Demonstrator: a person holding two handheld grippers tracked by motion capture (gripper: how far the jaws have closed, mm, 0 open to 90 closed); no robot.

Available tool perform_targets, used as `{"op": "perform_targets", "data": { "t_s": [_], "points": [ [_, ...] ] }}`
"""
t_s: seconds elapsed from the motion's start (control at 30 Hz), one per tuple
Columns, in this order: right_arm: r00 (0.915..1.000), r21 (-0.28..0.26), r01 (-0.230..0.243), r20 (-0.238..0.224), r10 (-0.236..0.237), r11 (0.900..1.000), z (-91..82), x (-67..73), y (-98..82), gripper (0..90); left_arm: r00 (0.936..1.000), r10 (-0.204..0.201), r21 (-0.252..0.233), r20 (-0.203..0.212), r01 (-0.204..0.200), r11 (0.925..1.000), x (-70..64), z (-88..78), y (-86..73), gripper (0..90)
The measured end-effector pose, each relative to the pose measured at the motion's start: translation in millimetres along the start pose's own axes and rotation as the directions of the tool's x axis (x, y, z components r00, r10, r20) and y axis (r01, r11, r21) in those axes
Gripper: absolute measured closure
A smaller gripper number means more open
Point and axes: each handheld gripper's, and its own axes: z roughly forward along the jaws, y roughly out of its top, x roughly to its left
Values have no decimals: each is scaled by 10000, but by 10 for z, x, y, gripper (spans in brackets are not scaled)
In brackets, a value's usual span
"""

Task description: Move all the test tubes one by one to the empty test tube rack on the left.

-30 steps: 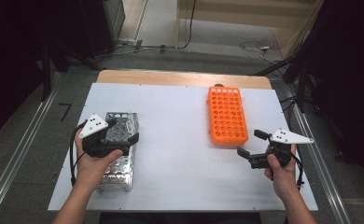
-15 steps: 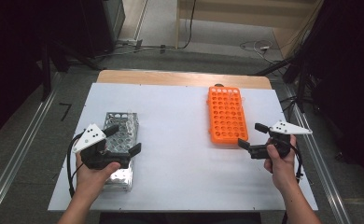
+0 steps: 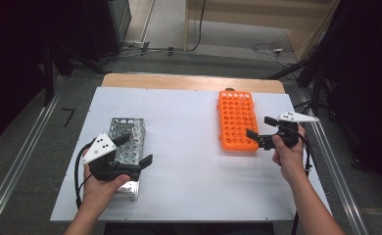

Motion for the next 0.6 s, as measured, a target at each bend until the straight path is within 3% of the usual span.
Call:
{"op": "perform_targets", "data": {
  "t_s": [0.17,0.33,0.6],
  "points": [
    [9997,228,-191,150,187,9996,115,-129,30,2,10000,-71,2,55,71,10000,0,12,-14,0],
    [9955,78,-703,643,697,9975,209,-274,75,110,9999,-78,33,92,78,10000,0,24,-21,0],
    [9860,646,-730,1546,623,9952,443,-383,116,301,9999,-87,168,-73,88,9998,2,41,-37,0]
  ]
}}
